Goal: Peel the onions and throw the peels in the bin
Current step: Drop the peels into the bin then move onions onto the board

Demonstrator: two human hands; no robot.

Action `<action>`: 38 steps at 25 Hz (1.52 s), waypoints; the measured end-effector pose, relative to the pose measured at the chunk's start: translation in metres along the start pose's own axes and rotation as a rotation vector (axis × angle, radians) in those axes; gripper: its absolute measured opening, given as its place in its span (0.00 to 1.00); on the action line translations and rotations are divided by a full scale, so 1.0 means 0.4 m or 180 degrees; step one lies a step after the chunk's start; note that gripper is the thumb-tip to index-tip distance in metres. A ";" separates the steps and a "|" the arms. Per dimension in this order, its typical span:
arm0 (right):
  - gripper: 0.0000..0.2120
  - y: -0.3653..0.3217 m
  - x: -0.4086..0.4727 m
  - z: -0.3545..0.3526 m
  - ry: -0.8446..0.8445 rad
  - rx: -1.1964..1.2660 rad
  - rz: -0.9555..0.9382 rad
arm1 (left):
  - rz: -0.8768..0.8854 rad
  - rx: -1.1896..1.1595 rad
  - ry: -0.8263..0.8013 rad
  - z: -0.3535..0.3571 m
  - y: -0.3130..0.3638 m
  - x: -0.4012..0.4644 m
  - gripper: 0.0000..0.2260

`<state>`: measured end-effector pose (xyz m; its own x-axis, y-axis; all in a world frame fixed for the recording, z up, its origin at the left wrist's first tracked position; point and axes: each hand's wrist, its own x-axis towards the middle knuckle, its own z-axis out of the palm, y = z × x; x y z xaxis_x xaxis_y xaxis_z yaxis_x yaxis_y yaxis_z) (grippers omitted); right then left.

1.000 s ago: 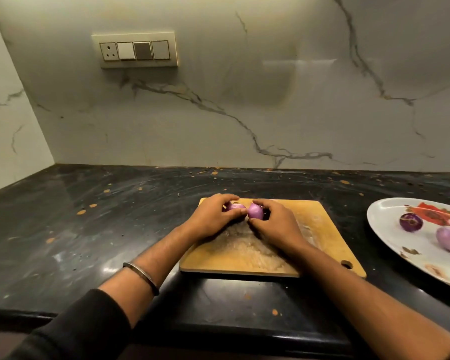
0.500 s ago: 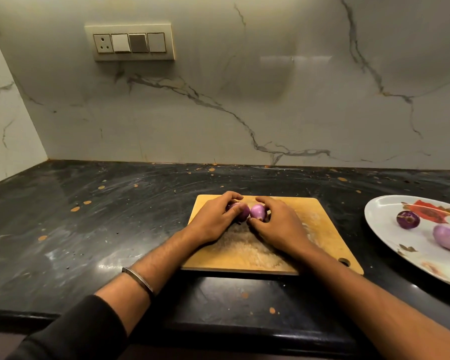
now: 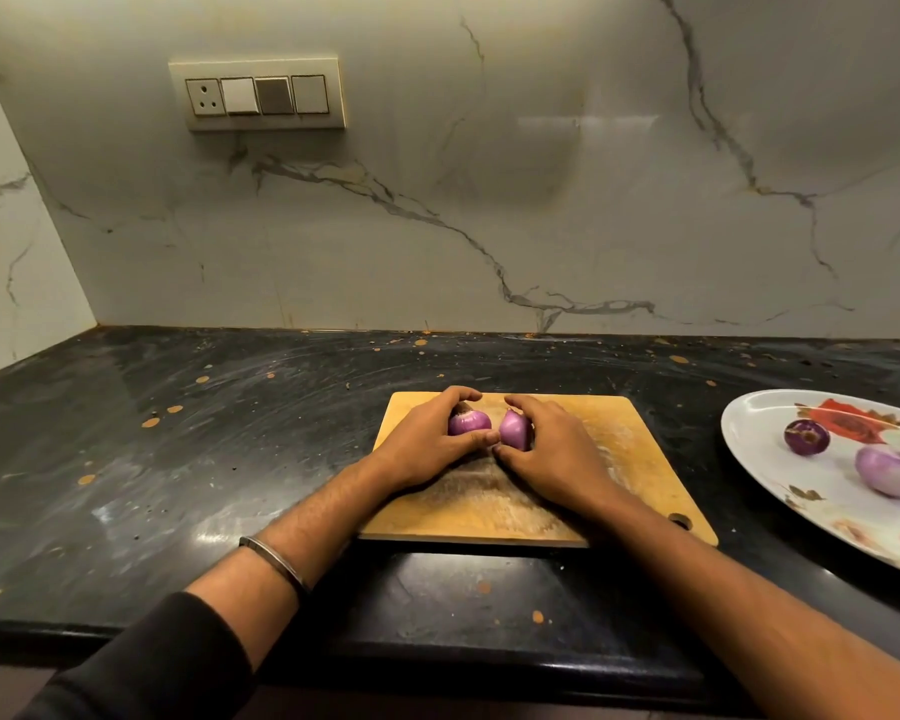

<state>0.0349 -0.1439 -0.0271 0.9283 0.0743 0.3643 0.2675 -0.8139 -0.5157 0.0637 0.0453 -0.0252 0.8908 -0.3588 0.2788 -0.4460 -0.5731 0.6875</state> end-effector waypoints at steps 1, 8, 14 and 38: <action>0.32 -0.001 0.000 0.000 -0.0003 -0.0001 0.0003 | -0.0004 -0.0001 0.0000 -0.001 0.000 -0.001 0.27; 0.27 -0.004 -0.002 -0.007 0.0068 0.0108 0.0003 | 0.0023 -0.0062 -0.0122 -0.004 -0.003 -0.004 0.29; 0.20 0.001 -0.006 -0.013 0.0321 0.0428 0.0186 | 0.0079 -0.0358 -0.0105 -0.008 0.017 0.017 0.22; 0.26 0.034 -0.007 -0.022 0.0192 0.0185 0.0304 | 0.0333 -0.0200 0.0014 0.027 0.018 0.027 0.25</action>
<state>0.0337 -0.1604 -0.0284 0.9335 -0.0381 0.3564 0.1948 -0.7807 -0.5937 0.0691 0.0295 -0.0245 0.8402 -0.4108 0.3540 -0.5302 -0.4854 0.6952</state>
